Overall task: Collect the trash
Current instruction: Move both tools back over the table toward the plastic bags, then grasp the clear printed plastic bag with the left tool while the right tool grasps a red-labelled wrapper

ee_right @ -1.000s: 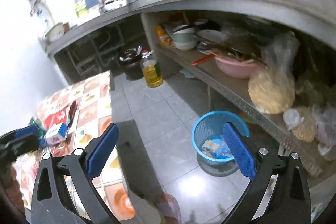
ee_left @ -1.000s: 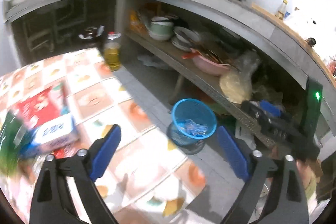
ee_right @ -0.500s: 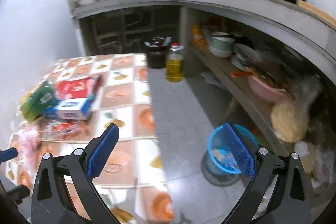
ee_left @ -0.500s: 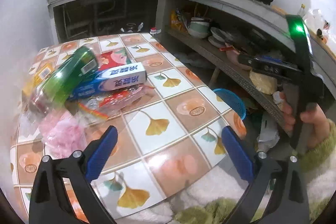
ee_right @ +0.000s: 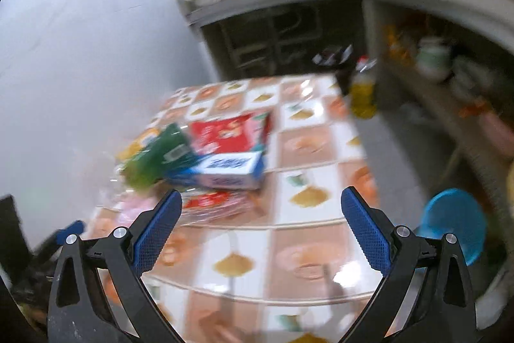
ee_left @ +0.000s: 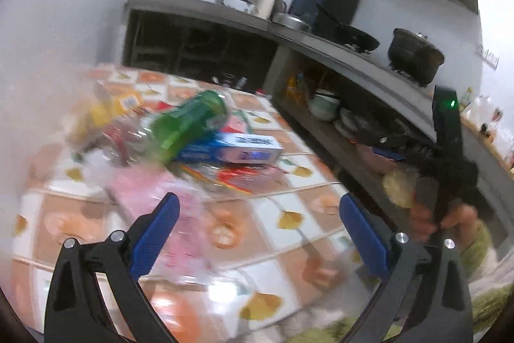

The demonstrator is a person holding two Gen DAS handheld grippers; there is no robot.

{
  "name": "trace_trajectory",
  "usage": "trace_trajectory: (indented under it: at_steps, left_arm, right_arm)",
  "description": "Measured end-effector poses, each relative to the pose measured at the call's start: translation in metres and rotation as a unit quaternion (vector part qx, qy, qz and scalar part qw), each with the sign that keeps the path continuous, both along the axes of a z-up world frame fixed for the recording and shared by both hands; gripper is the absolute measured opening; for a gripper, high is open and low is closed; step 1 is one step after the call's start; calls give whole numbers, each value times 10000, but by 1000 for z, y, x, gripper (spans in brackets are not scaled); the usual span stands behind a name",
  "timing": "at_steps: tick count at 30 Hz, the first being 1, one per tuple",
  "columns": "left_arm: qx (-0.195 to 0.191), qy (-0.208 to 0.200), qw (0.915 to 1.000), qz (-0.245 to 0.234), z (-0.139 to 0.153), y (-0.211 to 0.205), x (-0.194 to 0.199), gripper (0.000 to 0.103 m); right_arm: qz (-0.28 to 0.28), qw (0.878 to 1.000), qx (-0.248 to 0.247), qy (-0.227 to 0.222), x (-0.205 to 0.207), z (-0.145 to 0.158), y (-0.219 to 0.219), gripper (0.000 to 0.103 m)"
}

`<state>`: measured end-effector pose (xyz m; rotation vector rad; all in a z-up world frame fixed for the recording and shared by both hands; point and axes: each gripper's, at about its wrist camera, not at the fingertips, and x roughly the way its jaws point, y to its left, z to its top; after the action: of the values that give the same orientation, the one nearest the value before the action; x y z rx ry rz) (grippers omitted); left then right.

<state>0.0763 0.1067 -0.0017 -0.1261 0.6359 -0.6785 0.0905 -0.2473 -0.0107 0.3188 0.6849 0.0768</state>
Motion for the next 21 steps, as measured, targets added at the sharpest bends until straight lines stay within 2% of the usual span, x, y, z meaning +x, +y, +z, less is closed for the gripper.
trace_trajectory:
  at_steps: [3,5,8,11,17,21]
  left_arm:
    - [329,-145,9992,200,-5,8,8,98]
    - [482,-127,9984,271,-11,12,13,98]
    - [647,158,9973,314,-24,15,24,98]
    - [668,468,9963,281,-38,19,29,96]
    - [810,978,9913,334,-66,15,42,78]
    - [857,1316,9868,394,-79,11,52,64]
  right_arm:
    - [312,9972,633,260,12,-9,8,95]
    - [529,9895,1253,498,23,-19,10,95]
    - [605,9736,2015,888,40,-39,12,95]
    - [609,9579,2538,1199,52,-56,14,94]
    - [522,9368,3111,1513,67,-81,19,92]
    - [348,9149,3610,1775,76,-100,16,89]
